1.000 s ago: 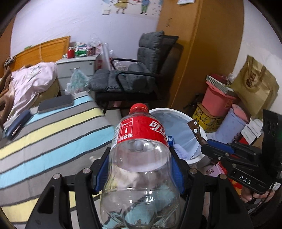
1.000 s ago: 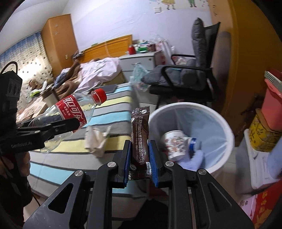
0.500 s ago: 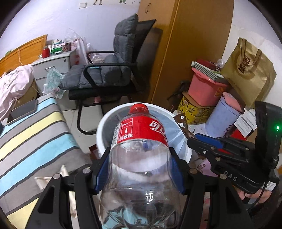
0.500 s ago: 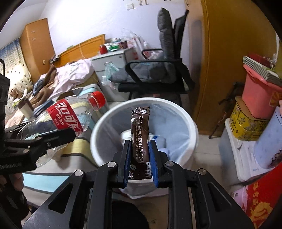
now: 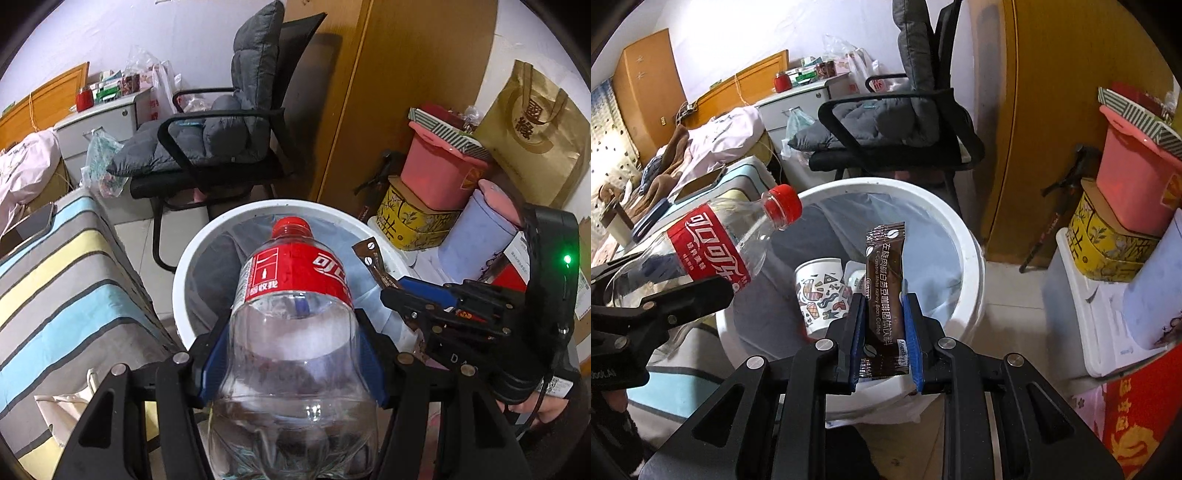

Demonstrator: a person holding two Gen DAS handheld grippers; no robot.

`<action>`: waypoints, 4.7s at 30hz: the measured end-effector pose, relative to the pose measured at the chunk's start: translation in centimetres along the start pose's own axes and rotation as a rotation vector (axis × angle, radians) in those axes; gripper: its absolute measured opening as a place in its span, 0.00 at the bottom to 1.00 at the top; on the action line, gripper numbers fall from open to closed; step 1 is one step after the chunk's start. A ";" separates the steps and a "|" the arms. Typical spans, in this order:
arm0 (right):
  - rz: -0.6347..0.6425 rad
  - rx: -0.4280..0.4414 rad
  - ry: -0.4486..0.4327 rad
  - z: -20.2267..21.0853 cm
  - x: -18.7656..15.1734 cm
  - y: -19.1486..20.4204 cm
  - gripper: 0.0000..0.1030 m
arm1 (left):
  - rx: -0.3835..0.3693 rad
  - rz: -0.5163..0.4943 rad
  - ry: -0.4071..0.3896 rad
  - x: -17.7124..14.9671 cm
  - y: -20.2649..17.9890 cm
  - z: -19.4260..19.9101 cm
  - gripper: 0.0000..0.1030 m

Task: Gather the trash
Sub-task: 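Open both tools to drop the bottle and snack bar into the bin, then move both open tools back to the white cloth bag on the bed, then close the left tool on the white cloth bag, then carry the white cloth bag over the bin with the left tool, then open the left tool to drop the cloth bag into the bin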

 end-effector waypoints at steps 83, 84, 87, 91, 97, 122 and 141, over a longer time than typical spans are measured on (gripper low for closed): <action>0.113 0.127 -0.038 -0.4 -3.2 12.3 0.52 | 0.197 0.315 -0.047 -9.6 12.8 5.3 0.18; 0.114 0.131 -0.037 -0.4 -3.2 12.4 0.52 | 0.200 0.310 -0.051 -9.5 12.8 5.5 0.18; 0.118 0.129 -0.043 -0.1 -3.2 12.4 0.52 | 0.199 0.298 -0.065 -9.2 12.5 6.1 0.18; 0.100 0.130 -0.058 0.4 -3.0 11.8 0.52 | 0.193 0.282 -0.082 -8.5 11.8 6.6 0.18; 0.058 0.092 -0.088 1.4 -2.5 9.9 0.52 | 0.162 0.236 -0.098 -6.5 9.6 6.5 0.18; -0.061 -0.094 -0.136 2.7 -1.2 1.7 0.52 | 0.082 0.052 -0.078 0.3 0.3 1.0 0.18; -0.061 -0.112 -0.127 2.1 -0.5 0.0 0.52 | 0.127 0.053 -0.039 0.8 0.4 -1.6 0.57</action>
Point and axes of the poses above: each gripper's, at about its wrist camera, not at the fingertips, and z roughly against the way its jaws point, y to its left, x to its top, the point moved 1 cm from there along -z, roughly the way its jaws point, and after that the axes turned 5 degrees about x, right-handed, at the moved point
